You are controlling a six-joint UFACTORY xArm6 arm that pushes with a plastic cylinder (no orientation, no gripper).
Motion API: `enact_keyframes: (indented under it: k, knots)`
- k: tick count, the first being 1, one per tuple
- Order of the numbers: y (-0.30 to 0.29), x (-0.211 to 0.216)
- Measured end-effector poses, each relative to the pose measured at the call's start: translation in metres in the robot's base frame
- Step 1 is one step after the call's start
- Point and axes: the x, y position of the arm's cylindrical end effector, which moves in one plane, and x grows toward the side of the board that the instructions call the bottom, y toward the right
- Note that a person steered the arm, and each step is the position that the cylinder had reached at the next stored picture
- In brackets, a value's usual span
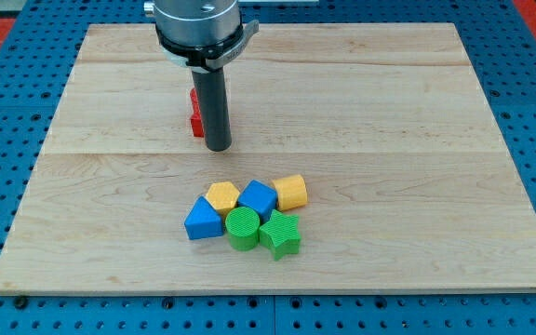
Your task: Slide the yellow heart to up
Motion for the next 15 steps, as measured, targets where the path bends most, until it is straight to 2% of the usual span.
enact_keyframes:
  k: [2, 4, 7, 9, 12, 13, 14, 15]
  knots:
    - [0.123, 0.0]
    - [0.272, 0.0]
    - [0.355, -0.018]
    - [0.345, -0.021]
    - [0.253, 0.001]
    - [0.246, 0.001]
    - [0.245, 0.036]
    - [0.209, 0.087]
